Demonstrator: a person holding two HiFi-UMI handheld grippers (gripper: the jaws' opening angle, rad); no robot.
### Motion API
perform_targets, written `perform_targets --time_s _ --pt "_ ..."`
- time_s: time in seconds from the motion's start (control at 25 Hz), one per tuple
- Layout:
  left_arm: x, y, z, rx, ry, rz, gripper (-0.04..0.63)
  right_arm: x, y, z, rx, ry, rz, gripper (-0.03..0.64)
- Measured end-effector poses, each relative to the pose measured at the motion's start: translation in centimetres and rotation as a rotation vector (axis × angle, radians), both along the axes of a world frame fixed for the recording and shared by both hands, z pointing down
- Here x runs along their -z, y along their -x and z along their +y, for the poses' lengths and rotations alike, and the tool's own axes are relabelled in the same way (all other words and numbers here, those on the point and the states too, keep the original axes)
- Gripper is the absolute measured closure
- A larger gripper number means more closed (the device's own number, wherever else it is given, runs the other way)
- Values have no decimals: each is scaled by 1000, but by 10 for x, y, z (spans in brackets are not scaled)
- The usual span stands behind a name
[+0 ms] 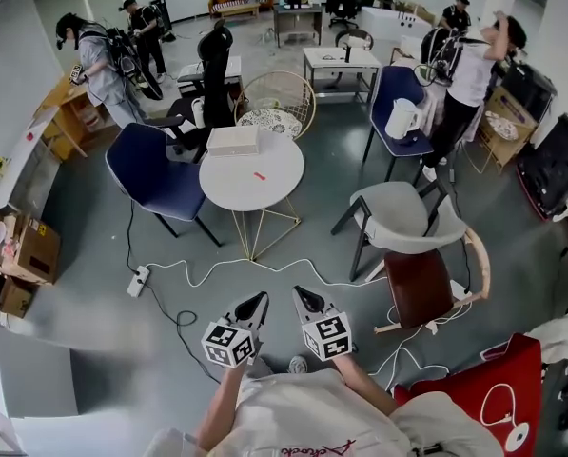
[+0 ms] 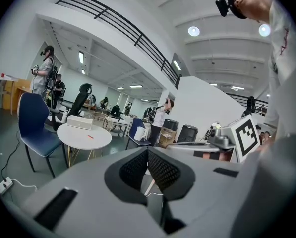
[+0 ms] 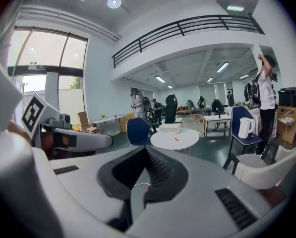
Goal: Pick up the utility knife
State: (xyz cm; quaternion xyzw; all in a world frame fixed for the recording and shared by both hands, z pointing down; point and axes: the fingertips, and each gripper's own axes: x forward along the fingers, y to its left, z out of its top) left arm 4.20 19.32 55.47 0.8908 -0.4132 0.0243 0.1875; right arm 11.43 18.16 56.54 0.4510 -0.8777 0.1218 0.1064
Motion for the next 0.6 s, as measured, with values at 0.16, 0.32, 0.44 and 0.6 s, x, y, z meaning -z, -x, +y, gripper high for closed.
perform_targets --time_s 0.16,0.32,0.44,0.6 --pt "-6 -3 1 10 7 -8 583 -5 -1 2 12 8 -6 600" --pt "-5 -3 -3 18 3 -8 583 -7 -2 -3 21 9 -5 600" --pt "-6 -2 -7 26 5 -7 583 -7 -1 -7 30 5 0 600" --pt "-8 -4 -11 26 8 -6 583 -8 -2 -13 30 7 2 600"
